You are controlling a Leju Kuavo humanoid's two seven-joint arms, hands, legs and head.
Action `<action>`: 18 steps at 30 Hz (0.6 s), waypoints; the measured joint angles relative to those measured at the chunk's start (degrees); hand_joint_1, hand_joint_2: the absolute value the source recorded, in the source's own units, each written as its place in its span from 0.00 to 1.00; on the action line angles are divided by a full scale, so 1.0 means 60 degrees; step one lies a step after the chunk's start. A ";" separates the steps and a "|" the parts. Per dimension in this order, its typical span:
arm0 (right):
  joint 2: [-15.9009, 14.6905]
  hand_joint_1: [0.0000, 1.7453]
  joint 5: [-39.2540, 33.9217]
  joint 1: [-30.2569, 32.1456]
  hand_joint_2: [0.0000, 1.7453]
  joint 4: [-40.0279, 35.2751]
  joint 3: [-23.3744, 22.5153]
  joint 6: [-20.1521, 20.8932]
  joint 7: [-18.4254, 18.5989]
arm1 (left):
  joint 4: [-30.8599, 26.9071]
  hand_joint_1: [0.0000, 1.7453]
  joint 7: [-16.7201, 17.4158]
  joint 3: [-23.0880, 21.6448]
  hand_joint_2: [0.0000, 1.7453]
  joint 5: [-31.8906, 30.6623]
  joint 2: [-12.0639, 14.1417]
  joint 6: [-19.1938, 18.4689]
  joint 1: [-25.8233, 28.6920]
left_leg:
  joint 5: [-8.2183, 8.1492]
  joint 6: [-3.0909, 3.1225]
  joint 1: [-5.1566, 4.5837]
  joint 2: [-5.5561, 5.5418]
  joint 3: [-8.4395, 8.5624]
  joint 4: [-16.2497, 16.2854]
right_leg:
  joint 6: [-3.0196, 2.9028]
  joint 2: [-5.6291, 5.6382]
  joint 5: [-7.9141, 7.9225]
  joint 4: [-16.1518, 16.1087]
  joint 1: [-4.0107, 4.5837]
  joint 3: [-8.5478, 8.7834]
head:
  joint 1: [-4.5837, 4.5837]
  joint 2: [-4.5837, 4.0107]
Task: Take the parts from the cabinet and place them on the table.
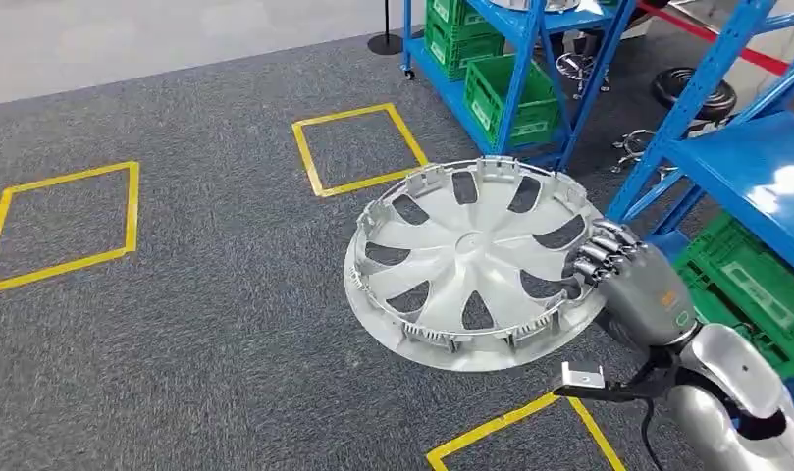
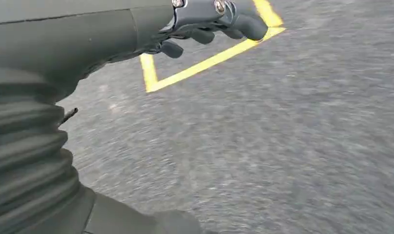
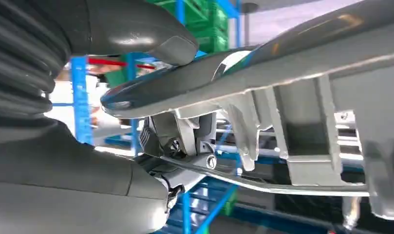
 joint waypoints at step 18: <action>0.0579 1.00 0.0065 -0.2735 1.00 0.1997 0.2070 -0.0138 0.0102 | -0.0004 0.00 -0.1150 0.0153 1.00 0.0317 -0.0044 0.0073 -0.0077 | 0.0058 0.0174 -0.0020 0.1372 0.0206 -0.0261 | -0.0066 -0.2017 0.0079 -0.0164 0.0157 0.0026 | -0.0069 0.0000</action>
